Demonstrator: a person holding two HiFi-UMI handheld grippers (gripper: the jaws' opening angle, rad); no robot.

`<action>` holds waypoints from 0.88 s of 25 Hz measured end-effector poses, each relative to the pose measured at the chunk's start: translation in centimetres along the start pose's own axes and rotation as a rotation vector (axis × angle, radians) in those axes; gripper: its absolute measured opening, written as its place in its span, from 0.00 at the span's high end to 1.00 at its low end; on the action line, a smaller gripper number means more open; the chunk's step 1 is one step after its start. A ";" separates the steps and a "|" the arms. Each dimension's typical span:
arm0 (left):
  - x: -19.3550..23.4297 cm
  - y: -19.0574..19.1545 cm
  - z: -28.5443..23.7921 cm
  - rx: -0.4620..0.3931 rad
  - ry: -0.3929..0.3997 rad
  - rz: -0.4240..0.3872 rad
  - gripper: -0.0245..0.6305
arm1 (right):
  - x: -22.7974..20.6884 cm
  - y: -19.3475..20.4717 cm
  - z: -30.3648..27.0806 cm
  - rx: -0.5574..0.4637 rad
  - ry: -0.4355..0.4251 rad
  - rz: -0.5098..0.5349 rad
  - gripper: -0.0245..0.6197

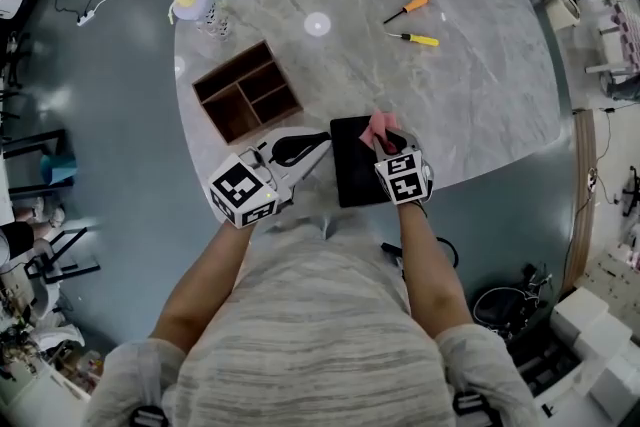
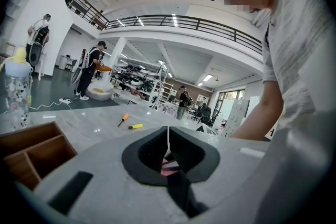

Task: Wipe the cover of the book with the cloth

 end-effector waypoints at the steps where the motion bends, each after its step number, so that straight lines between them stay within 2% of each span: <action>1: 0.1 0.0 0.2 0.001 -0.003 0.001 0.93 | 0.2 -0.2 -0.1 -0.001 0.000 -0.003 0.86; 8: 0.3 0.4 1.1 0.004 -0.006 0.006 0.93 | 3.3 -2.1 -2.1 -0.009 -0.066 0.016 0.86; 14: 0.6 0.3 1.8 0.005 0.003 0.008 0.93 | 7.7 -3.5 -4.0 -0.008 -0.173 0.084 0.86; 22: 0.5 0.3 1.7 0.012 0.025 -0.004 0.93 | 10.3 -2.1 -3.5 0.007 -0.280 0.105 0.86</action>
Point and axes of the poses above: the fingertips, and each gripper's own axes: z backward along the fingers, x to its left, y out of its underside, the point moved 4 cm from there along z, backward along the fingers, and after that the axes turned 10 degrees about -y, right-handed, at the moved point
